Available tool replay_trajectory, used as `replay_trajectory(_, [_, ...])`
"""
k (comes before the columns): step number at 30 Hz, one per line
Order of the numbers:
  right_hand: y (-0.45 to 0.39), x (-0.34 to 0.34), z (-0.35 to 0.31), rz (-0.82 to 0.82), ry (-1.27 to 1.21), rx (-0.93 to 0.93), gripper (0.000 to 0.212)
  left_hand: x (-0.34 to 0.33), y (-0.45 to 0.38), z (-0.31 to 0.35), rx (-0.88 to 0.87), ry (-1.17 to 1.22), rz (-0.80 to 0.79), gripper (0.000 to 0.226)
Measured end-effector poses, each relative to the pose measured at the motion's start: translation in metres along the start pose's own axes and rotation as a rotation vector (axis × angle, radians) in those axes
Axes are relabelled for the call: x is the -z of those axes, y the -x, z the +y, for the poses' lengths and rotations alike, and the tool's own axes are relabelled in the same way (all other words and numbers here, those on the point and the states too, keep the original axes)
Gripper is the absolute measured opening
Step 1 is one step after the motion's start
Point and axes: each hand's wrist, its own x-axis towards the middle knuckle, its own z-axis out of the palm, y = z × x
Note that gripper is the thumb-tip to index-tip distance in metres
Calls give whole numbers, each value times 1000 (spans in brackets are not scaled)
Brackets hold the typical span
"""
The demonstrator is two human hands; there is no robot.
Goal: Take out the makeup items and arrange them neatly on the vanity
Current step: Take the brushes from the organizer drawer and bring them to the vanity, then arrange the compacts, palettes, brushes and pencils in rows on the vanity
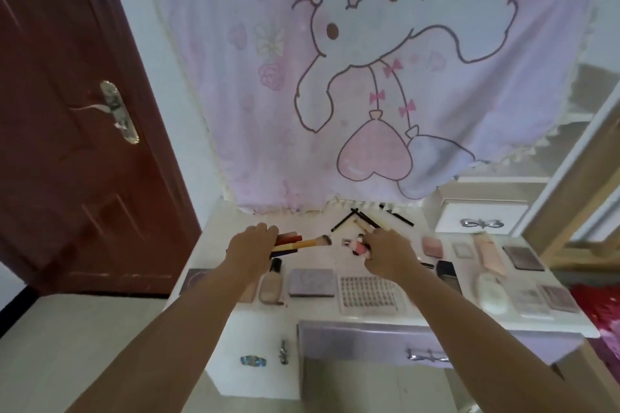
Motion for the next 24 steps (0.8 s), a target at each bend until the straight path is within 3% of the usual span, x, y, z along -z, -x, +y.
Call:
replay_trajectory(7, [-149, -64, 12, -187, -100, -43, 25, -80, -120, -2, 144, 98, -142, 24])
replay_trajectory(11, [-209, -105, 9, -303, -197, -109, 12, -122, -173, 12, 267, 267, -263, 23])
replay_trajectory(13, [-232, -122, 7, -327, -229, -139, 19, -137, -189, 19, 391, 409, -308, 23])
replay_trajectory(16, [-253, -143, 0, -300, -279, -199, 30, -154, -205, 34, 577, 613, -350, 24])
replay_trajectory(19, [-258, -153, -11, -207, -292, -192, 25, -160, -213, 59, 706, 768, -329, 23])
replay_trajectory(24, [-271, -171, -4, -168, -367, -25, 33, -166, -217, 70, 629, 853, -325, 32])
